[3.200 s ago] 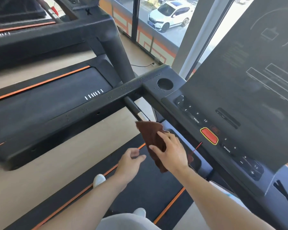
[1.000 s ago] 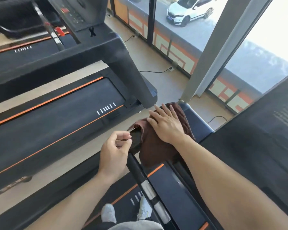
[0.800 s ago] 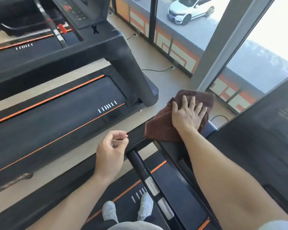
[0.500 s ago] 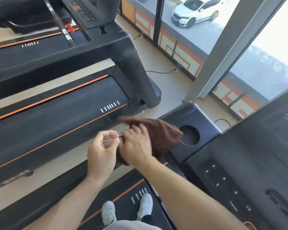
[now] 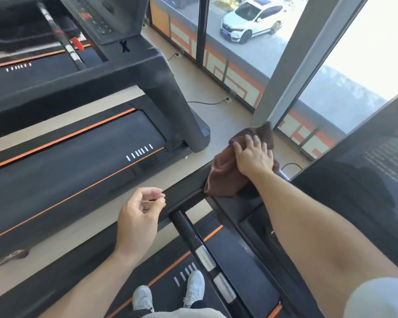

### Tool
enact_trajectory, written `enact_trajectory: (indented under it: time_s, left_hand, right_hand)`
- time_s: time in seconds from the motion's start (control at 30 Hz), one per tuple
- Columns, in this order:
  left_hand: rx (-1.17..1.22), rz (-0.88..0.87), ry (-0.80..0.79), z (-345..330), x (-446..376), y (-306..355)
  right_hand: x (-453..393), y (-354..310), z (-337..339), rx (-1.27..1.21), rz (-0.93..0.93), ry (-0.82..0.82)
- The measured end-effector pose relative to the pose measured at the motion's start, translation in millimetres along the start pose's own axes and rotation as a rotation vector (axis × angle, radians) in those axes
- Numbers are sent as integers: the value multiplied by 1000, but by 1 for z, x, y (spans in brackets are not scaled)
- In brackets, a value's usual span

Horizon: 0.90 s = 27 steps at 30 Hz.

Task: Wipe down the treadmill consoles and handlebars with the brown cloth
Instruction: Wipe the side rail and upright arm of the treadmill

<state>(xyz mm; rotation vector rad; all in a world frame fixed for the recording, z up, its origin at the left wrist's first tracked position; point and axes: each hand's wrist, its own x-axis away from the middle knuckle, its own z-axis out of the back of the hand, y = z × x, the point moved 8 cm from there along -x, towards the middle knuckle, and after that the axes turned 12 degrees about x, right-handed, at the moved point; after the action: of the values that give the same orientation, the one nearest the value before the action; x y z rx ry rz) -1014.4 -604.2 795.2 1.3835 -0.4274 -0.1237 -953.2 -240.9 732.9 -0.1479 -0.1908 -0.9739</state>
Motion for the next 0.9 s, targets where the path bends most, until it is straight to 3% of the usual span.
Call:
enact_trajectory:
  time_s: [0.13,0.3,0.4,0.5,0.67,0.77,0.9]
  left_hand:
    - [14,15,29,5,3,-3]
    - [40,36,-5,-13,4,0]
    - [44,29,-34,-25,1,4]
    - [44,31,-57,-34,2,6]
    - [36,46,-65,-32,6,3]
    - [35,55,-51,-25,8,-1]
    - [40,84,-47,-23,11,-6]
  right_hand:
    - [41,-22,-12,0,-88,2]
    - [137,-86,-26,144,271,21]
    - [147,-92,-29,234,362,-9]
    - [103,-69,-16,223,297,4]
    - [16,7,5,82,-8,-115]
    - [19,13,2,52,-114,-154]
    - [74,-12,1,176,-62,-177]
